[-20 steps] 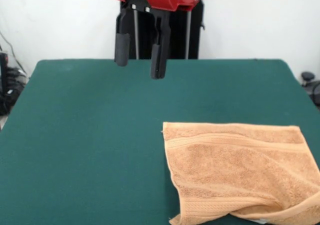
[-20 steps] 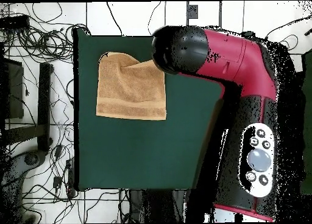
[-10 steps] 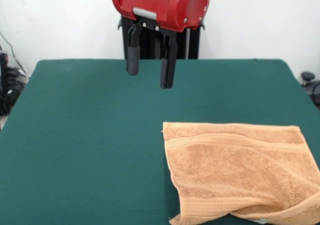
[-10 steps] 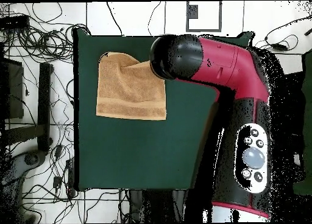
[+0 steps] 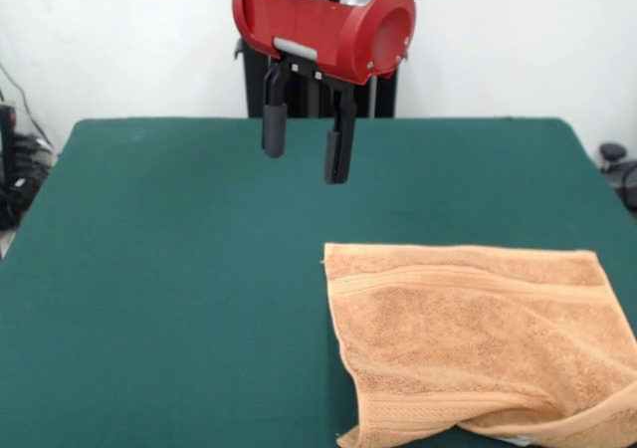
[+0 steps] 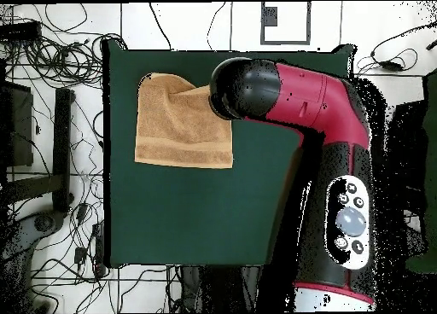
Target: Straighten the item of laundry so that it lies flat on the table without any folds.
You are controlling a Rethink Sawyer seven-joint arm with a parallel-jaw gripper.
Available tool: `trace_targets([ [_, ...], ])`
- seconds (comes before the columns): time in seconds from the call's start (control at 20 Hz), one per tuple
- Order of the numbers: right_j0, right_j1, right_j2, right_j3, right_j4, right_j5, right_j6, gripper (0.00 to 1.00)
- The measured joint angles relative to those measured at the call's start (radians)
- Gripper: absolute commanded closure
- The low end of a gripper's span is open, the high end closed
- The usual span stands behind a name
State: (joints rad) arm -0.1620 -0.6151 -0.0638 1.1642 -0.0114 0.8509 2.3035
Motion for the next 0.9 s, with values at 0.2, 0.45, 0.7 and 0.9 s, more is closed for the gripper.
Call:
trace_targets([
  [0.2, 0.000, 0.000, 0.000, 0.012, 0.000, -0.004, 0.000, 0.00],
  [0.45, 0.000, 0.001, 0.000, 0.019, 0.000, -0.032, 0.000, 0.00],
  [0.7, 0.001, 0.004, 0.000, 0.026, 0.000, -0.070, 0.000, 0.00],
  [0.9, 0.003, 0.006, 0.000, 0.031, 0.000, -0.098, 0.000, 0.00],
])
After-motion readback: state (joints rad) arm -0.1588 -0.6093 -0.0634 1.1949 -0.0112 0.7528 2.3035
